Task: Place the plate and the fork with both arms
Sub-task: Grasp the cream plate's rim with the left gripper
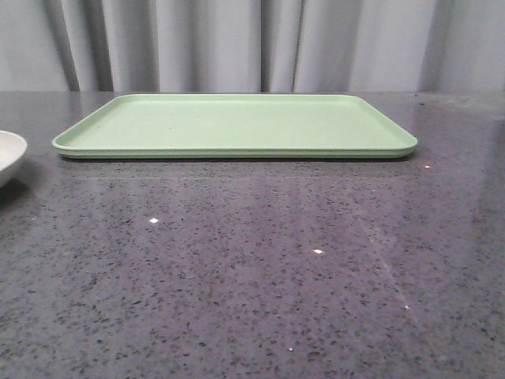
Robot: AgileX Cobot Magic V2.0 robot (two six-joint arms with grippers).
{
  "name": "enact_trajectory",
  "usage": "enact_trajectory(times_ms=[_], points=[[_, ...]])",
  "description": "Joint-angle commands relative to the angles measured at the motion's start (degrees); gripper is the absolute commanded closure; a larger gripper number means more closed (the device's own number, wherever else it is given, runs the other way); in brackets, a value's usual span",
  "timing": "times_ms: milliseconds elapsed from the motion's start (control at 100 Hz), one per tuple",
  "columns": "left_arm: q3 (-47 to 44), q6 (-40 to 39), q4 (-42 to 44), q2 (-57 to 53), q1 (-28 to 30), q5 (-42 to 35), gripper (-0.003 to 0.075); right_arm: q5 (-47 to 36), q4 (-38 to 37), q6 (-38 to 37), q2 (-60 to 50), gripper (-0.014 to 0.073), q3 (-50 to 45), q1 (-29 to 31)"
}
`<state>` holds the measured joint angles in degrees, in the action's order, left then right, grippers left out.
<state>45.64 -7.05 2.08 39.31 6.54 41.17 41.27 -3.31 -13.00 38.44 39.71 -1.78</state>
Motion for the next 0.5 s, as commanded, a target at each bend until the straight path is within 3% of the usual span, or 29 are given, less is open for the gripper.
enact_trajectory(times_ms=[0, 490], points=[[4.3, -0.8, 1.6, 3.0, 1.9, 0.5, 0.0258, -2.9, -0.3, 0.5, 0.1, 0.0169, 2.1, 0.3], [8.2, 4.2, 2.0, 22.3, 3.6, 8.0, 0.0258, -2.2, -0.3, 0.5, 0.1, 0.0169, 2.1, 0.3]])
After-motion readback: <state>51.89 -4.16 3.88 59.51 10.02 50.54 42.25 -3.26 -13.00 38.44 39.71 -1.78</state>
